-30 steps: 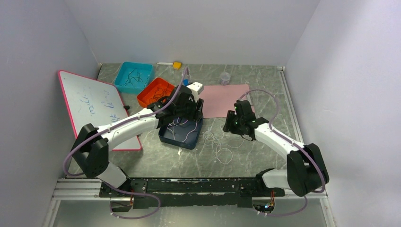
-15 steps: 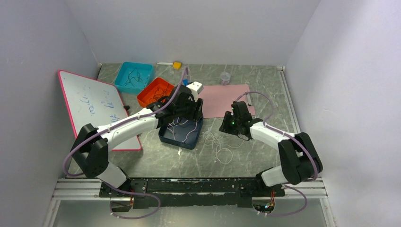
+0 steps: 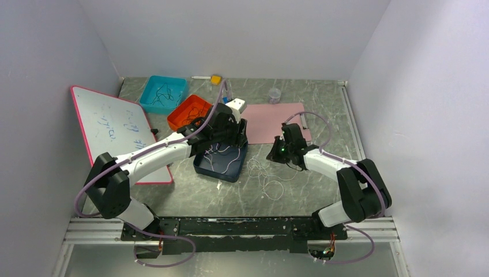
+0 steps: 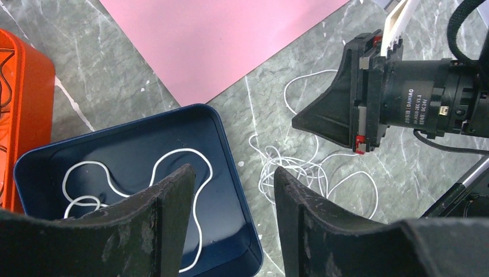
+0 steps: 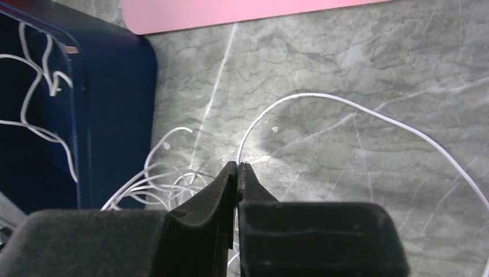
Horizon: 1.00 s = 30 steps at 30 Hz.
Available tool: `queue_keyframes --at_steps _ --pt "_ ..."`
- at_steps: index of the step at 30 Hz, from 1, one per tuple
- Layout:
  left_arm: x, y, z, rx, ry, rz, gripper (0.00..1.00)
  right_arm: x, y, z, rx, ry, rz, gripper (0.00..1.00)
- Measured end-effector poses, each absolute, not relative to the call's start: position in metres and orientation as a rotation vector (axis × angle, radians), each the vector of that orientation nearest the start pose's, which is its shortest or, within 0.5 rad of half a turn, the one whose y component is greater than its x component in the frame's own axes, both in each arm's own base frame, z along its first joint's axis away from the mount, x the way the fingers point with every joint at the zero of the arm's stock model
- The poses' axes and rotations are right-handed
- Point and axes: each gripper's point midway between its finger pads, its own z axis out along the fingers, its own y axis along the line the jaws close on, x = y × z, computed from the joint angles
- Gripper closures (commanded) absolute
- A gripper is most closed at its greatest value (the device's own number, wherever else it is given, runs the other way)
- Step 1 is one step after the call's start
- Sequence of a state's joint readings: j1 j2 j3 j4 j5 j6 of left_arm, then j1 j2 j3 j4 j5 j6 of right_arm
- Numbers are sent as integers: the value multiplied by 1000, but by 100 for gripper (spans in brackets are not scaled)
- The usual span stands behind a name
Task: Untangle the cables
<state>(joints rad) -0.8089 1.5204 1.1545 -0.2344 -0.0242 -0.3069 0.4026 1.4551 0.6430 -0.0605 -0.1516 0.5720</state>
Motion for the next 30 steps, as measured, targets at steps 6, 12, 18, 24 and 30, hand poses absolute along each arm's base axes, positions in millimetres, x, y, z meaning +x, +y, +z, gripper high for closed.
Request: queue_keyframes --at_steps 6,12,18,24,30 --pt "299 -328 175 519 2161 -622 36 291 178 63 105 2414 651 100" --pt "305 -340 176 508 2133 -673 34 301 173 125 80 2233 653 100" --pt "313 -367 158 519 2154 -756 35 306 165 172 101 2118 635 100" --pt "315 -389 147 546 2156 -849 36 307 156 206 138 2044 615 100" --pt "313 -404 148 561 2130 -939 36 307 154 230 162 1993 627 100"
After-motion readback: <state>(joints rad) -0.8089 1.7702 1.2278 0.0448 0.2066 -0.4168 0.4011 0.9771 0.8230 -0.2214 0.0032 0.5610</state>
